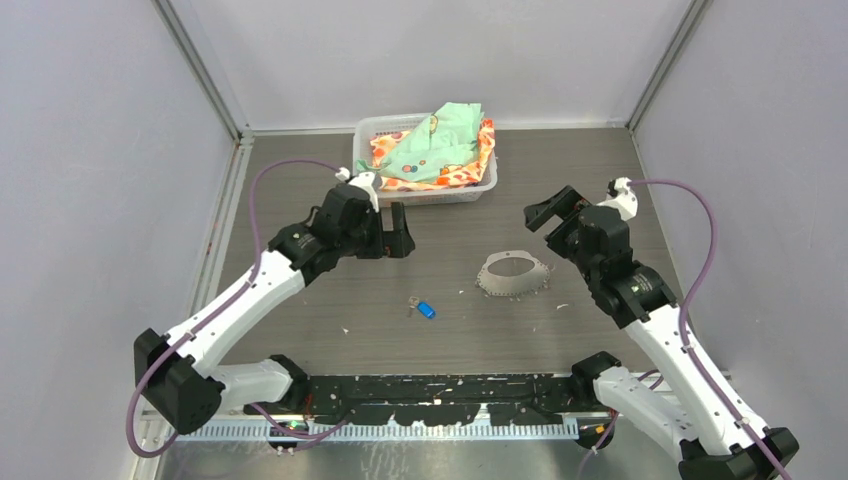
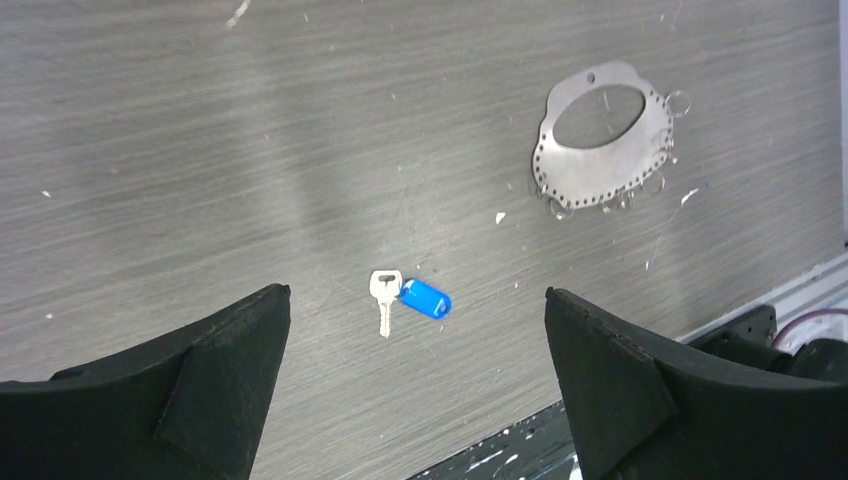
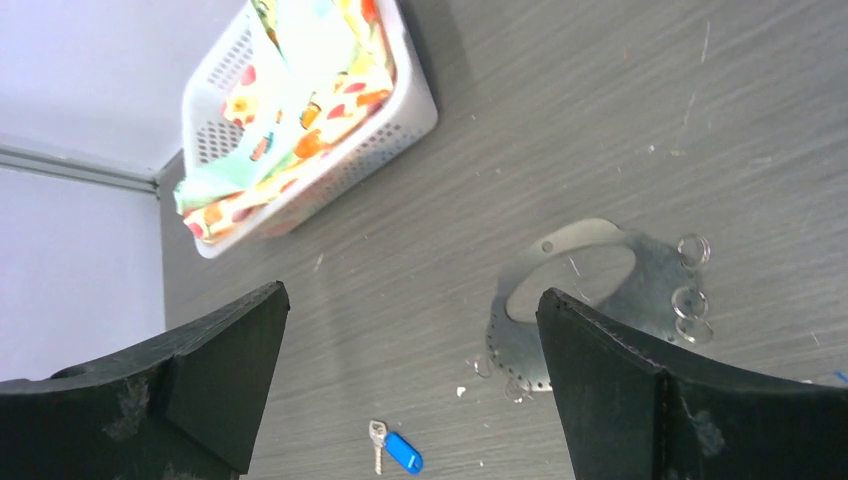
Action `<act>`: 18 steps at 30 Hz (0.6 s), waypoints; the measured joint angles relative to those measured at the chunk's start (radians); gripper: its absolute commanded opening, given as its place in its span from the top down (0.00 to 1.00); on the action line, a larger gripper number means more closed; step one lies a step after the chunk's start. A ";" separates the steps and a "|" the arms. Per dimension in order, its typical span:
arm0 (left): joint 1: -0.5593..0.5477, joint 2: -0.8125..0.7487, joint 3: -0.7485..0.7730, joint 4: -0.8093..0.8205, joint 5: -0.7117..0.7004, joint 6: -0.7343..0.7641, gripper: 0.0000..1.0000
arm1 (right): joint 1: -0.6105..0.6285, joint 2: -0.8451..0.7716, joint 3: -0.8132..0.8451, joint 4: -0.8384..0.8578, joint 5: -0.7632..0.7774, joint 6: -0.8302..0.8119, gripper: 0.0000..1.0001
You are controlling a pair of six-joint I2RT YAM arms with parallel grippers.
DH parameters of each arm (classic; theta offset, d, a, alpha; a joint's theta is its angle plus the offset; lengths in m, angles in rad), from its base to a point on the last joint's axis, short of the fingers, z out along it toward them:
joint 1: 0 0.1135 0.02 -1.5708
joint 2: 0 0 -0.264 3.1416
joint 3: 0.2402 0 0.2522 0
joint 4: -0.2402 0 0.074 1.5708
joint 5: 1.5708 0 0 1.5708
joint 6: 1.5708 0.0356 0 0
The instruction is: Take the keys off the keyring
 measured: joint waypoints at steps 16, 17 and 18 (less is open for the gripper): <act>0.000 0.025 0.143 -0.111 -0.129 0.028 0.00 | 0.000 0.085 0.105 0.039 0.014 -0.068 0.01; 0.000 0.026 0.143 -0.113 -0.132 0.029 0.00 | 0.000 0.095 0.109 0.043 0.014 -0.069 0.01; 0.000 0.026 0.144 -0.114 -0.135 0.029 0.00 | 0.000 0.100 0.111 0.047 0.014 -0.069 0.01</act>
